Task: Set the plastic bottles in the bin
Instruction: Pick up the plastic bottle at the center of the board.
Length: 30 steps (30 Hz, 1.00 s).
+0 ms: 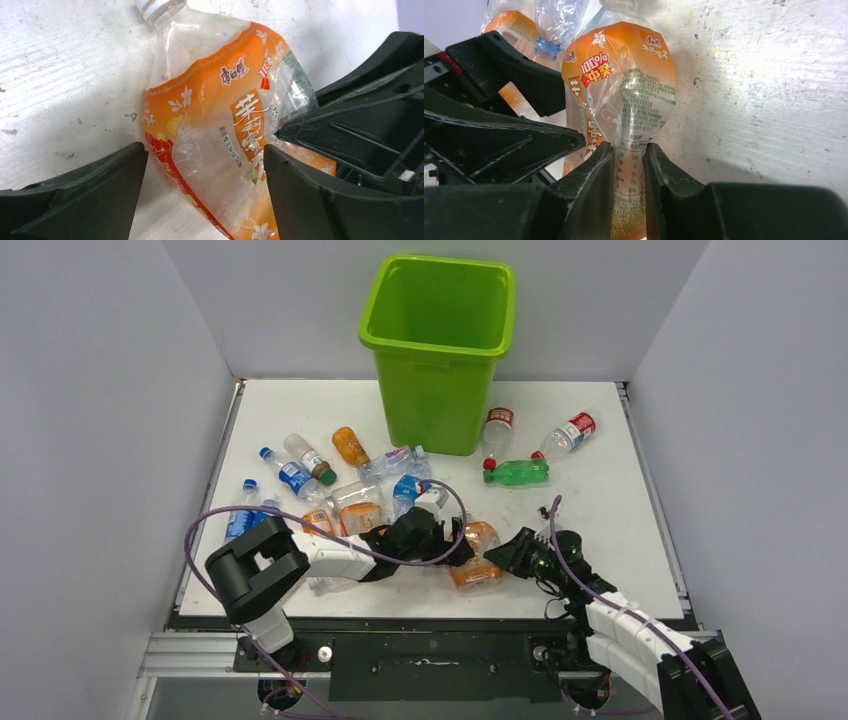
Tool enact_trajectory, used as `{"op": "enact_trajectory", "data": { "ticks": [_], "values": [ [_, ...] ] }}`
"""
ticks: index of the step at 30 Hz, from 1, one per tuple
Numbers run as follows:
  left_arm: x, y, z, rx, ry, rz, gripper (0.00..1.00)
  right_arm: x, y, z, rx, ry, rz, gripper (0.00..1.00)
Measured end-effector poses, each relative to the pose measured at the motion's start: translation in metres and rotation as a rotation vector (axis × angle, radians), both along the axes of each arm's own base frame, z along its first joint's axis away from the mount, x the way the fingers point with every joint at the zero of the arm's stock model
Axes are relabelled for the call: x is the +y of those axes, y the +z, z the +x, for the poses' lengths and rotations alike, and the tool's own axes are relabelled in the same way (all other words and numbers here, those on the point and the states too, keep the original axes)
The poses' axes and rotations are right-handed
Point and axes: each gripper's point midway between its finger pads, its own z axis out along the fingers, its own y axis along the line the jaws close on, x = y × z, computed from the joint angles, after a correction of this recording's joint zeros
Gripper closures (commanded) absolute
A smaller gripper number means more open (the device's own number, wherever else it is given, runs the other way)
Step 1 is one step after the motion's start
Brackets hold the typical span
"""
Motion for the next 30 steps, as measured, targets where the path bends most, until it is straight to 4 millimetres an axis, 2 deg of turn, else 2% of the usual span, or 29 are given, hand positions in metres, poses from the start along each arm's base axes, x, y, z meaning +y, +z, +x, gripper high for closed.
{"op": "enact_trajectory", "data": {
  "ticks": [2, 4, 6, 7, 12, 15, 17, 22, 24, 26, 28, 30],
  "values": [
    [0.003, 0.008, -0.002, -0.009, 0.0, -0.015, 0.08, 0.0, 0.002, -0.003, -0.011, 0.012, -0.006, 0.95],
    [0.004, 0.024, -0.003, -0.03, -0.001, -0.049, 0.0, -0.001, 0.008, -0.005, -0.041, 0.026, -0.013, 0.95],
    [0.006, 0.047, -0.004, -0.061, 0.002, -0.093, 0.04, 0.0, 0.02, -0.005, -0.086, 0.039, -0.019, 0.95],
    [0.007, 0.062, -0.004, -0.081, 0.007, -0.124, 0.04, 0.0, 0.031, -0.005, -0.125, 0.048, -0.019, 0.95],
    [0.022, 0.151, -0.006, -0.208, 0.037, -0.287, 0.04, 0.009, 0.114, -0.007, -0.431, 0.104, 0.007, 0.95],
    [0.039, 0.196, -0.005, -0.279, 0.084, -0.334, 0.04, 0.012, 0.159, -0.018, -0.597, 0.135, 0.042, 0.95],
    [0.056, 0.229, -0.004, -0.342, 0.133, -0.369, 0.04, 0.014, 0.177, -0.024, -0.671, 0.152, 0.06, 0.95],
    [0.103, 0.296, -0.01, -0.483, 0.245, -0.523, 0.04, 0.015, 0.192, -0.029, -0.747, 0.177, 0.076, 0.95],
    [0.115, 0.312, -0.016, -0.534, 0.25, -0.59, 0.04, 0.017, 0.196, -0.03, -0.764, 0.187, 0.079, 0.95],
    [0.116, 0.321, -0.019, -0.571, 0.226, -0.629, 0.04, 0.018, 0.2, -0.031, -0.782, 0.196, 0.089, 0.95],
    [0.108, 0.325, -0.022, -0.588, 0.18, -0.64, 0.04, 0.02, 0.205, -0.032, -0.799, 0.204, 0.1, 0.95],
    [0.093, 0.319, -0.021, -0.577, 0.122, -0.621, 0.03, 0.021, 0.211, -0.033, -0.814, 0.213, 0.11, 0.95]
  ]
}}
